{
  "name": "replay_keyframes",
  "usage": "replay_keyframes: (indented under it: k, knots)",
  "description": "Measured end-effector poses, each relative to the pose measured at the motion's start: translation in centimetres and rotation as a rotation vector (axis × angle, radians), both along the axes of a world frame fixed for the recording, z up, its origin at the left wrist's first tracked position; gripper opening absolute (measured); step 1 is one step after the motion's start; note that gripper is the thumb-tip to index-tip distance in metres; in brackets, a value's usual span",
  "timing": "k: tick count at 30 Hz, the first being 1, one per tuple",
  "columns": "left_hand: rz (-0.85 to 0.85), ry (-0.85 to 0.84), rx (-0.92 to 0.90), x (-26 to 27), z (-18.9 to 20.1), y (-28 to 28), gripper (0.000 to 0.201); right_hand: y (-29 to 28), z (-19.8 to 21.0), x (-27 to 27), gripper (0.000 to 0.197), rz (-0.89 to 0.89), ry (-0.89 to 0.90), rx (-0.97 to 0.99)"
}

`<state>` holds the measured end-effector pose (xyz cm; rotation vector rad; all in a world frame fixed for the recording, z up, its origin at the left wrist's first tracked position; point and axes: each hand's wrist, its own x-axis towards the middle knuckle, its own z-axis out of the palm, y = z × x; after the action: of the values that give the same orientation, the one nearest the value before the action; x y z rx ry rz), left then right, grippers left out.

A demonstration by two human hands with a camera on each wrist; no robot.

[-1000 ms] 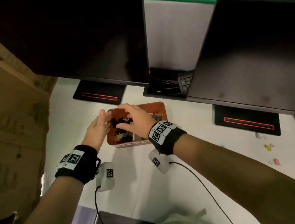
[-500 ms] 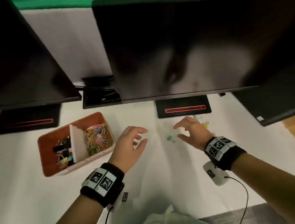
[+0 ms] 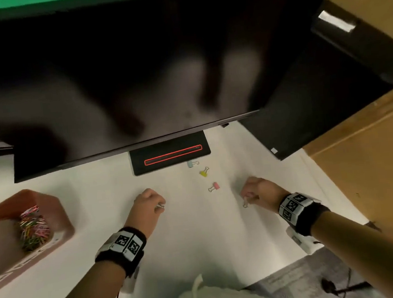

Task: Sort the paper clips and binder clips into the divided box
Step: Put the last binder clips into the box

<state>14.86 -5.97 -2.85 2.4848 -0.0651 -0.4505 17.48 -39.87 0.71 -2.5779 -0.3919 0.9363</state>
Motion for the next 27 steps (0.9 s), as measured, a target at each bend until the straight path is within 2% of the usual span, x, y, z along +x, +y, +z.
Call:
replay_keyframes:
  k: [2, 6, 8, 10, 13, 16, 19, 22, 27]
  knots:
    - [0.043, 0.035, 0.011, 0.2, 0.2, 0.0, 0.01, -0.5, -0.4, 0.4, 0.002, 0.034, -0.006, 0.016]
    - [0.106, 0.107, -0.053, 0.7, 0.8, -0.8, 0.017, -0.3, -0.6, 1.7, 0.007, 0.142, 0.01, 0.02]
    - [0.106, 0.093, -0.062, 1.4, 1.3, -1.8, 0.017, 0.5, -0.6, 2.3, 0.014, 0.167, 0.029, 0.018]
    - [0.108, 0.063, -0.094, 2.5, 1.8, -3.3, 0.015, 1.4, -0.5, 3.0, 0.01, 0.138, 0.035, 0.071]
    - [0.036, 0.035, -0.083, 4.5, 2.5, -5.8, 0.026, 3.3, -0.3, 3.9, 0.03, 0.108, 0.046, 0.191]
    - [-0.04, 0.026, -0.018, 6.6, 2.4, -7.5, 0.042, 5.3, -0.8, 4.8, 0.043, 0.171, 0.027, 0.16]
    - [-0.06, 0.078, 0.04, 7.7, 1.6, -8.0, 0.045, 6.3, -1.5, 5.4, 0.032, 0.191, 0.003, 0.088]
    - [-0.064, 0.107, 0.055, 7.7, 1.0, -7.9, 0.047, 6.2, -1.9, 5.5, 0.019, 0.17, -0.038, 0.099]
    - [-0.054, 0.026, 0.03, 7.1, 0.5, -7.5, 0.036, 5.4, -2.7, 5.0, 0.013, 0.233, -0.094, 0.168]
